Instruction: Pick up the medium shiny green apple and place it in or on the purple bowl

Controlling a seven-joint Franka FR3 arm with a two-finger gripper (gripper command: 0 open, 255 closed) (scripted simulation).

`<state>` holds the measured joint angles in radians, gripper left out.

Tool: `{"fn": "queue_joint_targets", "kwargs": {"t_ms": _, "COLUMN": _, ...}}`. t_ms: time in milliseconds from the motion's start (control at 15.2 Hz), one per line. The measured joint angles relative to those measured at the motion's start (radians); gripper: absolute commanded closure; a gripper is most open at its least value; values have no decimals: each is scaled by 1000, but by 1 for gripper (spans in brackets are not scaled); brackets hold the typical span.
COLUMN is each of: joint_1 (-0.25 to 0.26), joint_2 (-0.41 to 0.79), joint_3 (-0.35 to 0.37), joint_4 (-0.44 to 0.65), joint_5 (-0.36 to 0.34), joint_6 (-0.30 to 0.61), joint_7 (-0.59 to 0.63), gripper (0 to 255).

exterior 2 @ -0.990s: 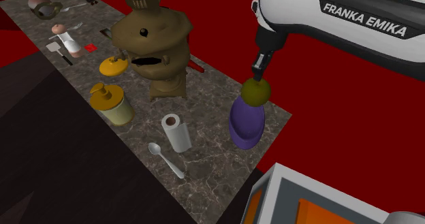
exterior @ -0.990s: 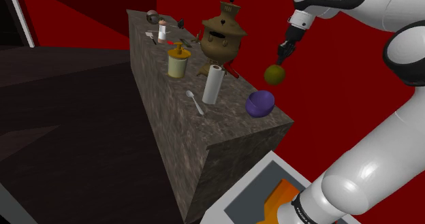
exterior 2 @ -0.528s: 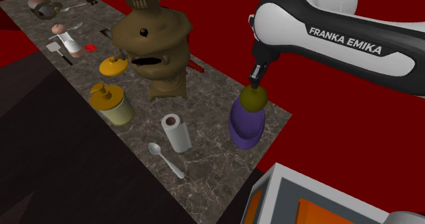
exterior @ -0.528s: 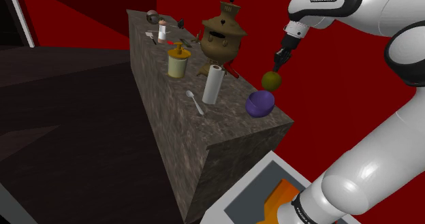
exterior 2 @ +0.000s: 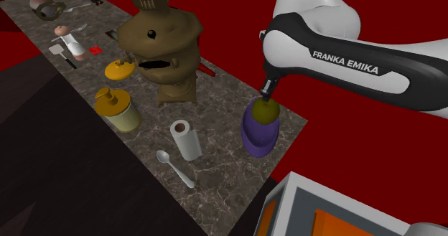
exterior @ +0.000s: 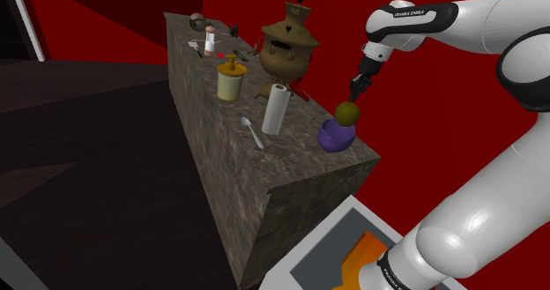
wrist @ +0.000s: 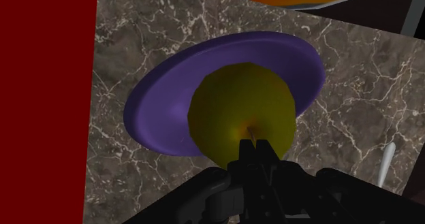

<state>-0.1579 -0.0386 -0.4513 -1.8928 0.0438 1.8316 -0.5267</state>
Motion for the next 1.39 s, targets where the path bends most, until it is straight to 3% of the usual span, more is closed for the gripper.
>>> {"fn": "queue_joint_targets", "kwargs": {"t_ms": 528, "joint_1": 0, "joint_2": 2, "joint_3": -1, "joint_4": -43, "joint_5": 2, "joint_6": 45, "joint_7": -3, "gripper": 255}}
{"fn": "queue_joint_targets", "kwargs": {"t_ms": 594, "joint_1": 0, "joint_2": 2, "joint_3": -1, "joint_4": -43, "joint_5": 2, "joint_6": 45, "joint_7": -3, "gripper": 0}}
{"fn": "queue_joint_targets", "kwargs": {"t_ms": 990, "joint_1": 0, "joint_2": 2, "joint_3": -1, "joint_4": -43, "joint_5": 2, "joint_6": 45, "joint_7": -3, "gripper": 0}}
{"fn": "queue_joint_targets", "kwargs": {"t_ms": 1386, "joint_1": -3, "joint_2": 0, "joint_3": -3, "joint_4": 74, "joint_5": -1, "joint_6": -73, "joint_7": -3, "gripper": 0}}
